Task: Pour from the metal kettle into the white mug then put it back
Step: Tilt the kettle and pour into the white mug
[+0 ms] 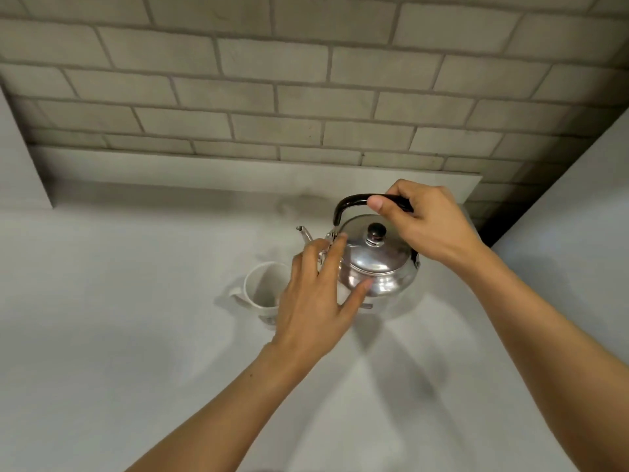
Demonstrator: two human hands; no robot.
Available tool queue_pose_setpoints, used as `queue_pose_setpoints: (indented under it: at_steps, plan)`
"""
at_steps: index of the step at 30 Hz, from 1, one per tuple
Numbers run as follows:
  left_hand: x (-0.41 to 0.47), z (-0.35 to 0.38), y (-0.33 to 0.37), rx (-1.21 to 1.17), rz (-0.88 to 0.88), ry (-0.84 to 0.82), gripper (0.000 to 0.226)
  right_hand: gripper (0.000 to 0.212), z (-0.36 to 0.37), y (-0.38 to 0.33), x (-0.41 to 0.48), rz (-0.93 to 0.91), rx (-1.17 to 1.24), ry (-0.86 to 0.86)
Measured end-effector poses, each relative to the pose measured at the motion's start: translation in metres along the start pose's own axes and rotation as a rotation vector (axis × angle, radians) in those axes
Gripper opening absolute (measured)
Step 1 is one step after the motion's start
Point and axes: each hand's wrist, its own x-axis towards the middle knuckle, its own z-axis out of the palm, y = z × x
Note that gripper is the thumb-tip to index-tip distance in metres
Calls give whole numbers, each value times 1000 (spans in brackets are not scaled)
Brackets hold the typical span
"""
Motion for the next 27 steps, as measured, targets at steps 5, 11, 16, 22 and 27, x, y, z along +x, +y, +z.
queue_pose_setpoints:
  at_steps: [5, 11, 16, 22, 27]
  plan:
    - [-23, 12, 3, -11, -2, -84, 68, 40, -4, -11, -17, -3, 8, -17]
    - [-27, 19, 13, -227, -71, -98, 66, 40, -13, -21, -26, -54, -45, -50]
    - [-23, 18, 18, -189, -89, -100, 71, 38, -25, -34, -24, -103, -119, -106]
    - [-31, 9, 16, -193, -105, -71, 73, 44, -26, -55, -16, -189, -172, -172]
    - [-35, 1, 11, -208, -130, -80, 73, 44, -17, -72, -11, -233, -198, -220]
